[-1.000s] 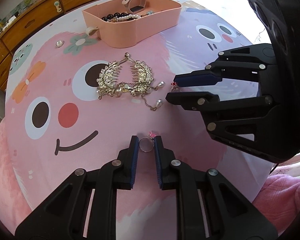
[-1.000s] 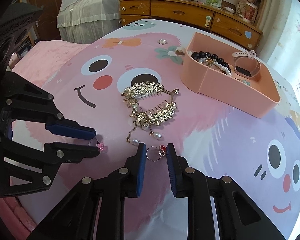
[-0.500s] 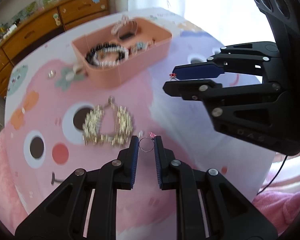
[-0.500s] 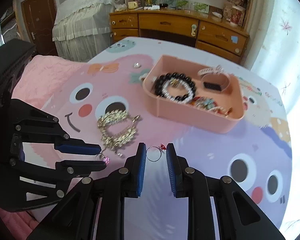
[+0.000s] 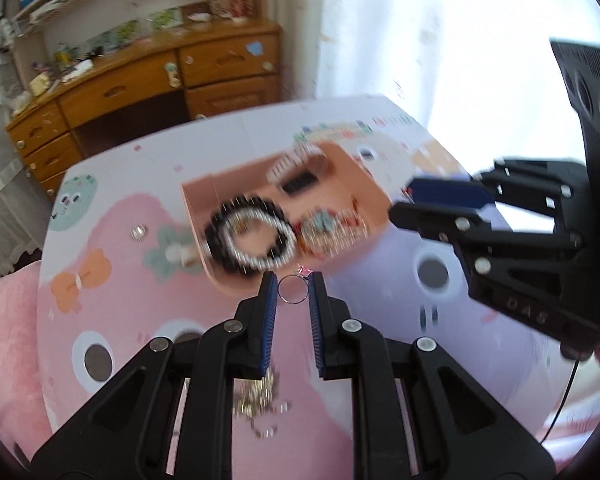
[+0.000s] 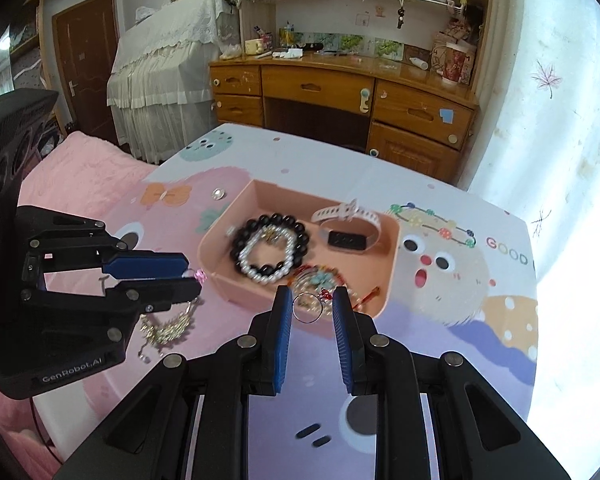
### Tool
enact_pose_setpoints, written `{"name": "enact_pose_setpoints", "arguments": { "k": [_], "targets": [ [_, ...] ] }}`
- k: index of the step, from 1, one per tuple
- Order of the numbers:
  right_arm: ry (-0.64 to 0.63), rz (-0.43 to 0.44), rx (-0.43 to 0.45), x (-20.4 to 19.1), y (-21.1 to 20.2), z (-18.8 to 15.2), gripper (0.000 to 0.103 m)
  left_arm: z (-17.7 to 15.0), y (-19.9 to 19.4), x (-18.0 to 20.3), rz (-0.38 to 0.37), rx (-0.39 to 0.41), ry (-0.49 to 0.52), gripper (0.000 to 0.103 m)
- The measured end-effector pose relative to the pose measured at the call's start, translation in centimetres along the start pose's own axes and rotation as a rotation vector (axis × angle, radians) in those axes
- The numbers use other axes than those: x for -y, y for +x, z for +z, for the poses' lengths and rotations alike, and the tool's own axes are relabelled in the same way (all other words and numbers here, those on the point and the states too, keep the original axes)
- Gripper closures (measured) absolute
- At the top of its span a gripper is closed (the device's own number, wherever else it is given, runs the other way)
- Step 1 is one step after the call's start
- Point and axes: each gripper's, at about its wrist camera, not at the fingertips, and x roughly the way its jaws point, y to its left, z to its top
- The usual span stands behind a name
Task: Organize jewelry
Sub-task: 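Carry both rings into the pink tray and open both tools, then move the left tool to the round pearl brooch while the right moves to the gold hair comb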
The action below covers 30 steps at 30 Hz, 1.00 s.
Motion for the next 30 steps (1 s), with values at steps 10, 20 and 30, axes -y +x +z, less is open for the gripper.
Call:
{"name": "enact_pose_setpoints", "arguments": {
  "k": [10, 20, 30],
  "targets": [
    [0.08, 0.066, 0.025, 4.0, 1.9, 0.4, 0.082, 3.9, 2.1, -0.3, 0.074, 0.07, -0.097, 0.09],
    [0.118, 0.09, 0.005, 3.7, 3.0, 0.0, 0.054, 3.8, 3.0, -0.9, 0.145, -0.002, -0.105, 0.051],
    [0.151, 0.065, -0.006, 3.2, 1.8, 0.0, 0.028, 1.6, 1.6, -3.4, 0.175, -0.054, -0.181, 0.041]
  ]
}}
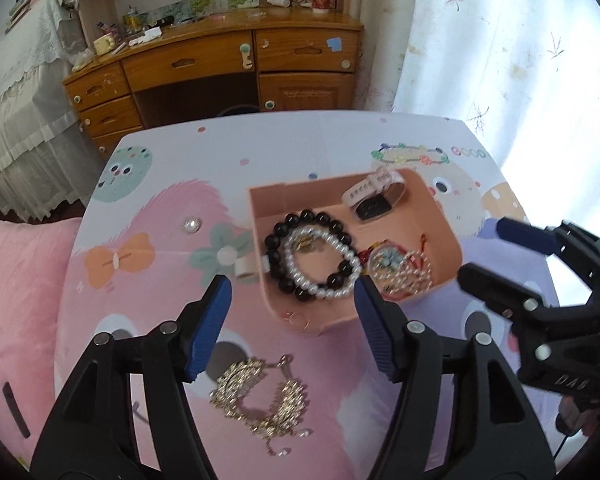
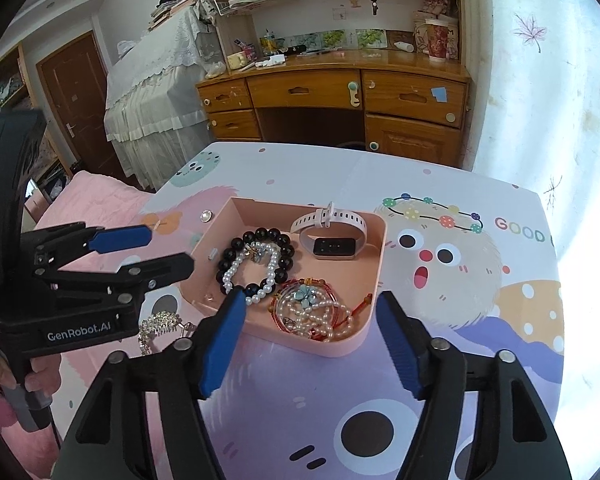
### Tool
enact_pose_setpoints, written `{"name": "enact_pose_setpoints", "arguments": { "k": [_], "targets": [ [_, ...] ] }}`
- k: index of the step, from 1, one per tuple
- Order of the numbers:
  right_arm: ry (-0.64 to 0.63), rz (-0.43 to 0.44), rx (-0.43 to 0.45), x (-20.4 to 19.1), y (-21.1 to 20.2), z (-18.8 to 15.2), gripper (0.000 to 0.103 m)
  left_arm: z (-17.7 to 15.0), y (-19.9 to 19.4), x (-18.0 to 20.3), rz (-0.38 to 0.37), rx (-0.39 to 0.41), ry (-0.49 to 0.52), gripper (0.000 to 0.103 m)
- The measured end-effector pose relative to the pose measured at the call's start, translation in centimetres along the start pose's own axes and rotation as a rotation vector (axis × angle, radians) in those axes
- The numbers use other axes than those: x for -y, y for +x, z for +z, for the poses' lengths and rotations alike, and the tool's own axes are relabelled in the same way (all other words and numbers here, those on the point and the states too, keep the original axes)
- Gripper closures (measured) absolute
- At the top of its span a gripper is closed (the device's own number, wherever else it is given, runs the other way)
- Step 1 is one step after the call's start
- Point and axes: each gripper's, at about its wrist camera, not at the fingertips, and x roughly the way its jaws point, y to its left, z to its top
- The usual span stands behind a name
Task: Organize jewelry
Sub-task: 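Move the left tool to the round pearl brooch while the right moves to the gold hair comb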
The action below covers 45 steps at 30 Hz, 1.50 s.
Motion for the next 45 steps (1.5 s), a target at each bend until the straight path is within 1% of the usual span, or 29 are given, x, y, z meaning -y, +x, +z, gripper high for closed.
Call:
{"name": "enact_pose_setpoints", "arguments": {
  "k": [4, 12, 16, 21, 24, 28, 33, 36, 39, 40, 42, 43, 45],
  "targets": [
    [0.049, 0.022, -0.01, -0.5, -0.8, -0.3, 0.021, -1.7, -0.4, -1.4, 0.013, -0.043, -0.008, 0.041],
    [0.151, 0.052, -0.083, -1.6, -0.8, -1.7, 0.021, -5.2, -1.1, -3.8, 0.031, -0.115, -0.002, 0.041],
    [0.189, 0.074, -0.148, -2.9, 0.0, -3.1, 0.021, -6.4, -1.3, -4.9, 0.031, -0.144, -0.007, 0.041],
    [0.227, 0.1, -0.239, -5.2, 1.1, -5.2, 0.021, -7.6, -0.7, -6.8, 0.023, -0.219, -0.021, 0.041],
    [0.248, 0.104, -0.273, -6.7, 1.8, -6.2, 0.021, -7.9, -0.8, -8.3, 0.02, -0.226, -0.034, 0.041],
    [0.288, 0.094, -0.317, -8.8, 2.9, -7.3, 0.02, -7.1, -0.9, -10.2, -0.004, -0.228, -0.042, 0.041],
    [0.357, 0.085, -0.338, -10.2, 4.2, -7.6, 0.02, -5.0, -0.7, -12.0, -0.012, -0.214, 0.023, 0.041],
    [0.45, 0.082, -0.351, -10.5, 4.9, -7.5, 0.017, -3.6, -0.2, -12.9, -0.023, -0.206, 0.065, 0.04],
    [0.616, 0.116, -0.332, -10.3, 5.3, -7.6, 0.017, -2.0, 0.8, -13.3, -0.026, -0.203, 0.132, 0.039],
    [0.7, 0.117, -0.327, -10.3, 5.6, -7.8, 0.015, -1.5, 1.2, -13.3, -0.018, -0.201, 0.16, 0.039],
    [0.799, 0.097, -0.332, -10.3, 6.1, -8.0, 0.013, -0.5, 2.1, -13.3, 0.0, -0.185, 0.214, 0.039],
    [0.839, 0.072, -0.332, -10.6, 6.4, -8.1, 0.013, 0.0, 2.5, -13.3, 0.006, -0.172, 0.235, 0.039],
    [0.858, 0.03, -0.329, -11.6, 6.9, -8.2, 0.013, 1.2, 3.4, -13.5, -0.003, -0.148, 0.252, 0.039]
  ]
}}
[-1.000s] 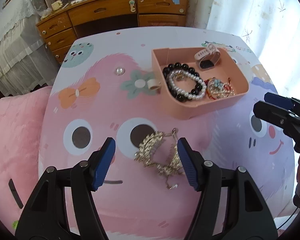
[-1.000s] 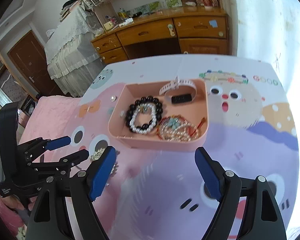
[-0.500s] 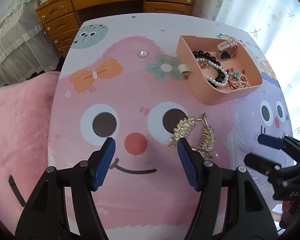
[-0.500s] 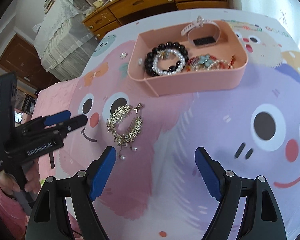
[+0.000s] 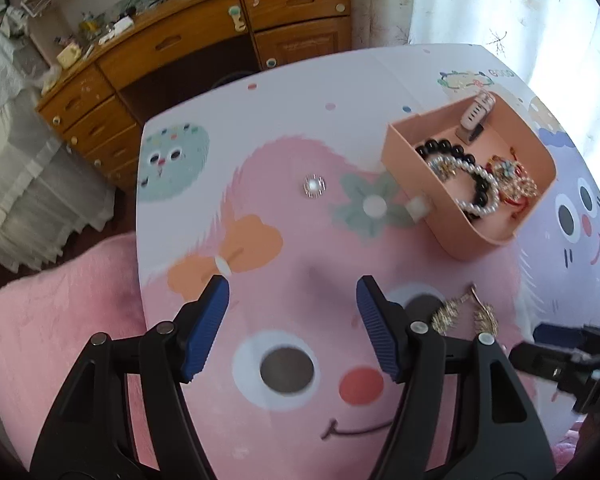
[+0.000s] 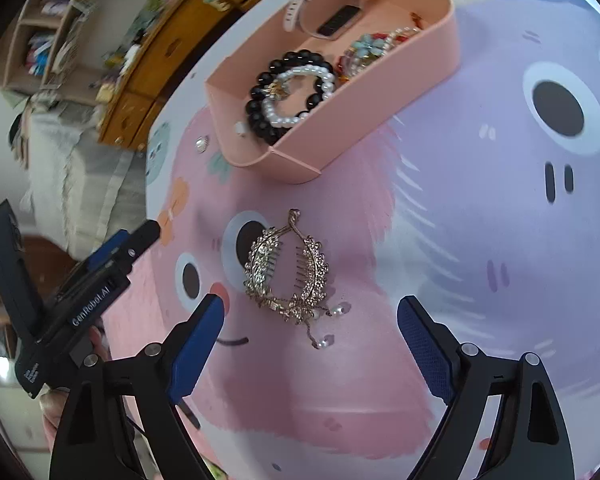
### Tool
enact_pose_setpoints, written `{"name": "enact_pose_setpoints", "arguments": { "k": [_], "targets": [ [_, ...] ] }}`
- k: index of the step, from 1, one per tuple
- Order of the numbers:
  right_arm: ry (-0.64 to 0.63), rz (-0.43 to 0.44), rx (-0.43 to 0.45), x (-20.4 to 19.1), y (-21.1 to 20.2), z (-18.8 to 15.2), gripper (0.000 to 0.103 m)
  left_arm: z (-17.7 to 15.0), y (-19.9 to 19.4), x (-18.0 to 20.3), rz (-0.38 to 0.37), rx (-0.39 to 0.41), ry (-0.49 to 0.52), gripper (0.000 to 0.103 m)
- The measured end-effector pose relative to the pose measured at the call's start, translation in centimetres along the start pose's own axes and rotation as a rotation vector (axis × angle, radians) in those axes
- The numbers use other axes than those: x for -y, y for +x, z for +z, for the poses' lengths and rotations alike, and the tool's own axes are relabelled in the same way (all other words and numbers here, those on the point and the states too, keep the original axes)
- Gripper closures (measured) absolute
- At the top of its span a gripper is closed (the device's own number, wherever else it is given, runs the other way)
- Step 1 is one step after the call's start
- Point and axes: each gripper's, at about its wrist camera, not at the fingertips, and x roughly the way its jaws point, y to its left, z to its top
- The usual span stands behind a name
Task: Organize jewelry
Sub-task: 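Move the left tool to the round pearl brooch while the right moves to the gold hair comb, then grasp the round pearl brooch with the left tool while the right grasps the gold hair comb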
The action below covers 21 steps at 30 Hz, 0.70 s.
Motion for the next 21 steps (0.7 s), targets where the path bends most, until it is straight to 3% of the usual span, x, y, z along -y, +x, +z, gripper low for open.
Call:
{"name": "enact_pose_setpoints", "arguments": {
  "k": [8, 16, 21],
  "targets": [
    [0.027, -0.161, 0.062, -2.8, 1.6, -1.6, 0.013, 3.3, 3.5, -0.9, -0.056, 0.023, -0.006, 0.039],
    [-0.101, -0.324, 0.106, -7.8, 4.1, -3.4, 0.013, 4.5, 6.1, -1.0, -0.115, 0.056, -0.035, 0.039],
    [-0.201, -0.386, 0.176, -10.0, 5.4, -4.3, 0.013, 3.9, 7.5, -0.9, -0.14, 0.132, -0.04, 0.039]
  ]
}}
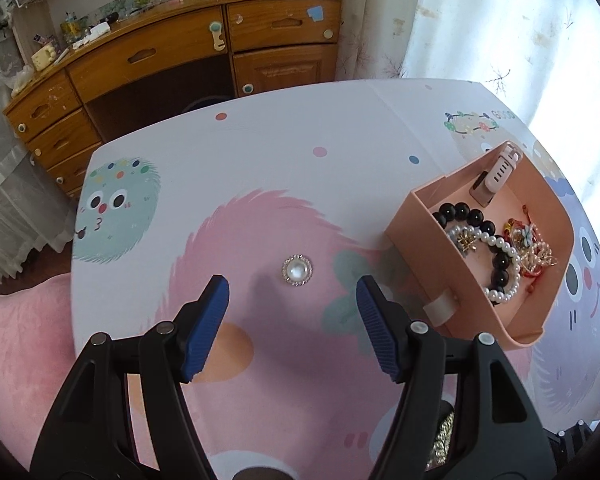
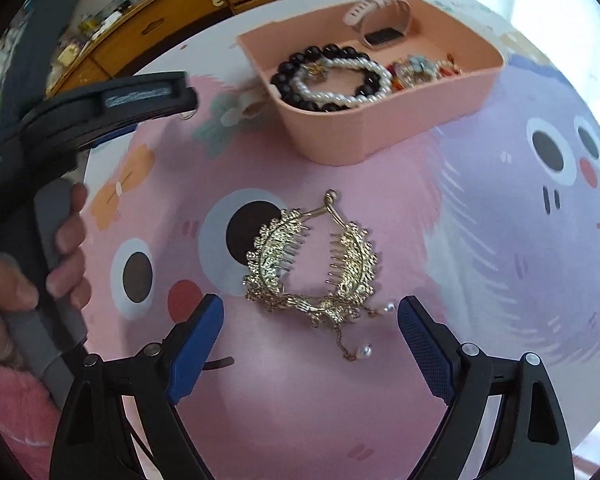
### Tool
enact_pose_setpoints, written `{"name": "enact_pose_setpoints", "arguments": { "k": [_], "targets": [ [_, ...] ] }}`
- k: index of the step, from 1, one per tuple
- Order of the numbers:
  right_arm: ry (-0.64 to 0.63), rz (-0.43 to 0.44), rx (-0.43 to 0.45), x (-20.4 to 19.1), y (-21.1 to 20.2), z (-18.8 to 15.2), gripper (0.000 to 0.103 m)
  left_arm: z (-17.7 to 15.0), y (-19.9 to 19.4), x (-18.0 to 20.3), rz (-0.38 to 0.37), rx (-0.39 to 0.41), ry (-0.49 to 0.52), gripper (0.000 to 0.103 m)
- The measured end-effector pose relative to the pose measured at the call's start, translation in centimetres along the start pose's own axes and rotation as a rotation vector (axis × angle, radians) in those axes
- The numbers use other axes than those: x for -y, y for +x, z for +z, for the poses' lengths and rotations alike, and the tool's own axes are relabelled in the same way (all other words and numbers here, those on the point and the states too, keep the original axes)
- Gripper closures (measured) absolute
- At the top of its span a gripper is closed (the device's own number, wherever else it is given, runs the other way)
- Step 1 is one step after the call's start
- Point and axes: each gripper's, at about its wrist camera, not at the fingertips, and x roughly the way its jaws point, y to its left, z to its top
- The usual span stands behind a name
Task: Organize jewelry
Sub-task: 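Grasp the round pearl brooch with the left tool while the right grasps the gold hair comb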
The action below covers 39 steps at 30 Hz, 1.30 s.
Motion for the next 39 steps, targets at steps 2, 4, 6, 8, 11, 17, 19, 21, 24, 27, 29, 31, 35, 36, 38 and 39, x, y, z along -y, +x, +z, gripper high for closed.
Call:
{"name": "enact_pose_setpoints", "arguments": {
  "k": [2, 4, 6, 8, 11, 17, 19, 21, 24, 27, 29, 31, 35, 36, 38, 39],
  "targets": [
    [-0.025, -0.028, 0.042, -1.0, -0.1, -0.4, 0.013, -0.4, 0.3, 0.0, -0.012, 0.032, -0.001, 0.039],
    [-0.035, -0.035, 0.064, -0.8, 0.1, -0.9, 0.013, -0.7, 0.8, 0.1, -0.023, 0.054, 0.005, 0.039],
    [-0.037, -0.047, 0.078, -0.9, 0.3, -1.3, 0.013, -1.1, 1.0, 0.3, -0.025, 0.077, 0.025, 0.039],
    [-0.034, -0.063, 0.086, -1.4, 0.8, -1.5, 0.013, -1.4, 1.4, 0.5, -0.009, 0.101, 0.04, 0.039],
    [-0.04, -0.096, 0.12, -0.4, 0.1, -2.4, 0.013, -1.5, 2.3, 0.7, 0.016, 0.098, 0.047, 0.04],
    [-0.09, -0.12, 0.166, -1.8, 0.2, -3.1, 0.013, -1.0, 3.2, 0.1, 0.002, 0.092, 0.007, 0.052],
    [-0.099, -0.113, 0.173, -1.7, 0.1, -3.4, 0.017, -0.8, 3.4, -0.1, 0.009, 0.096, -0.007, 0.059],
    [-0.114, -0.105, 0.187, -1.4, -0.6, -4.1, 0.023, -0.7, 3.3, -0.1, 0.012, 0.1, -0.012, 0.069],
    [-0.132, -0.103, 0.193, -2.0, -1.0, -4.3, 0.031, -0.7, 3.3, -0.3, 0.012, 0.105, -0.015, 0.084],
    [-0.134, -0.099, 0.19, -2.3, -1.2, -4.5, 0.031, -0.6, 3.3, -0.3, 0.015, 0.106, -0.012, 0.087],
    [-0.133, -0.094, 0.187, -2.1, -1.1, -4.3, 0.031, -0.9, 3.0, -0.1, 0.013, 0.107, -0.014, 0.087],
    [-0.136, -0.085, 0.184, -2.2, -1.2, -4.4, 0.032, -0.9, 3.0, -0.1, 0.01, 0.107, -0.02, 0.088],
    [-0.14, -0.055, 0.179, -1.0, -0.6, -3.8, 0.032, -1.3, 2.6, 0.1, 0.021, 0.104, -0.018, 0.089],
    [-0.142, -0.045, 0.176, -0.9, -0.7, -3.7, 0.032, -1.5, 2.5, 0.2, 0.025, 0.104, -0.013, 0.089],
    [-0.138, -0.016, 0.168, -0.4, -1.0, -3.7, 0.032, -1.8, 2.2, 0.4, 0.023, 0.095, -0.007, 0.089],
    [-0.136, -0.007, 0.163, -0.2, -1.0, -3.7, 0.033, -2.0, 2.0, 0.5, 0.02, 0.092, -0.009, 0.089]
  ]
}}
